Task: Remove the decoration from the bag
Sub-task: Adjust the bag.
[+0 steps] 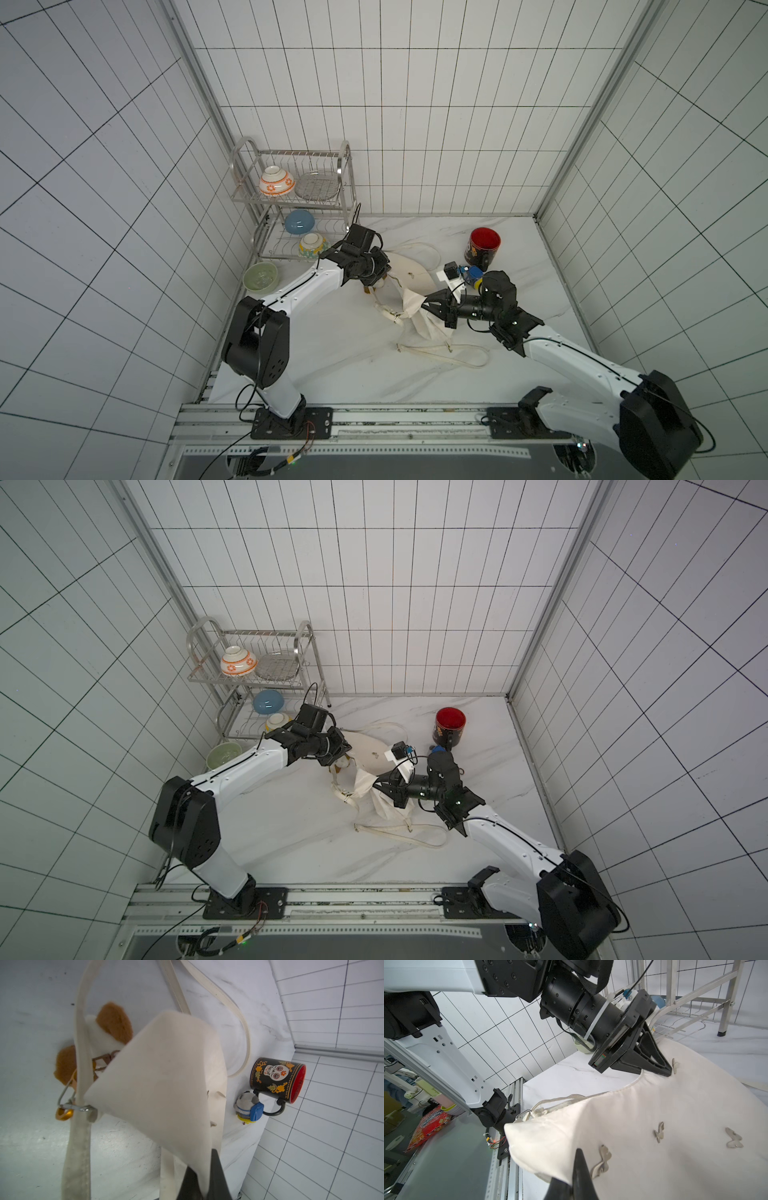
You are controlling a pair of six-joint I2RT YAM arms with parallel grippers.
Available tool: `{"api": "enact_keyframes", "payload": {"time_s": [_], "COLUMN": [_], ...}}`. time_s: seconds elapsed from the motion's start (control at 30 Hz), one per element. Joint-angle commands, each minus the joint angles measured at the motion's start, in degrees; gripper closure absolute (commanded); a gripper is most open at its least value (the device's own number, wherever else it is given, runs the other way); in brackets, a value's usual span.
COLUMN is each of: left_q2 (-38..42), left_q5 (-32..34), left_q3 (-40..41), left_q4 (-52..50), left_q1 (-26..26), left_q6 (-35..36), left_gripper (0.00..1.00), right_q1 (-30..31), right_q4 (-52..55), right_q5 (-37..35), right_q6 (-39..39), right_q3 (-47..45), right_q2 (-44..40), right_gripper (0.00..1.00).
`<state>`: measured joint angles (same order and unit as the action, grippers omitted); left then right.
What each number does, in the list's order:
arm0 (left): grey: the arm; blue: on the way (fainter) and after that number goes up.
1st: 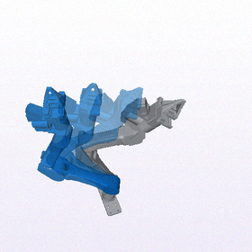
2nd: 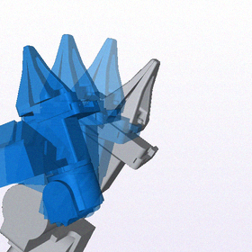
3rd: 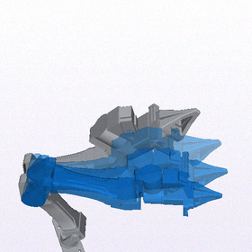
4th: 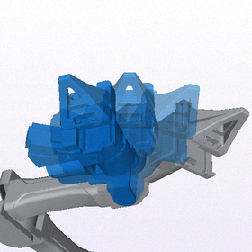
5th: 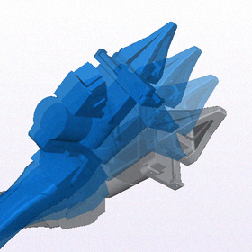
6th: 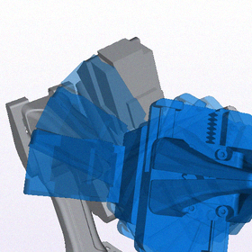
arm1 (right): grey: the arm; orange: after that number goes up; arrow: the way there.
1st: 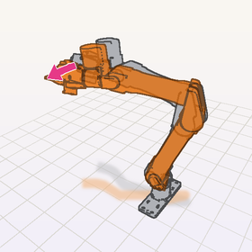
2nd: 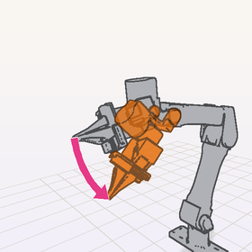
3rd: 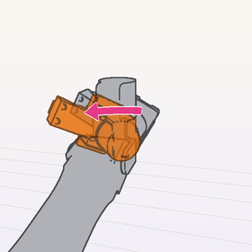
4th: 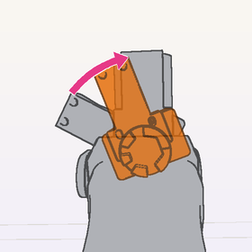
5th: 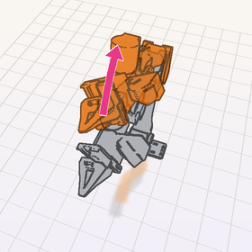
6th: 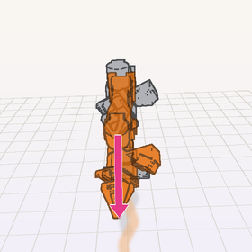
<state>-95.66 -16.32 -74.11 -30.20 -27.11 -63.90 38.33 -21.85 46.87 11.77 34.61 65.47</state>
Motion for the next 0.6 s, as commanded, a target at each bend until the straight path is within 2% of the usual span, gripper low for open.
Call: {"api": "enact_keyframes", "payload": {"time_s": [0.0,0.07,0.1,0.17,0.33,0.47,0.57], "left_q2": [2.2,4.2,5.5,7.9,12.2,13.8,15.0], "left_q5": [2.3,4.8,5.9,7.1,7.5,7.1,8.6], "left_q3": [-3.3,-4.4,-4.5,-4.4,-5.9,-8.5,-9.5], "left_q4": [-1.5,-2.6,-2.9,-3.6,-7.6,-12.9,-15.2], "left_q1": [-1.3,-2.4,-2.8,-2.9,-3.0,-3.3,-3.5], "left_q6": [8.8,16.9,20.8,27.9,45.8,58.9,65.5], "left_gripper": [1.00,1.00,1.00,1.00,1.00,1.00,1.00], "right_q1": [0.6,0.6,0.3,-1.3,-9.9,-16.3,-18.5], "right_q4": [-0.3,1.5,5.0,12.0,23.7,28.1,30.3], "right_q5": [3.4,4.4,5.1,6.8,13.7,13.9,14.4], "right_q6": [-0.9,-1.2,-2.2,-5.3,-6.3,-7.1,-8.6], "right_q3": [2.8,4.3,5.7,9.2,15.0,17.5,19.0], "right_q2": [0.7,0.6,0.4,-0.4,-3.6,-6.4,-6.6], "right_gripper": [0.87,0.60,0.53,0.45,0.38,0.35,0.34]}}
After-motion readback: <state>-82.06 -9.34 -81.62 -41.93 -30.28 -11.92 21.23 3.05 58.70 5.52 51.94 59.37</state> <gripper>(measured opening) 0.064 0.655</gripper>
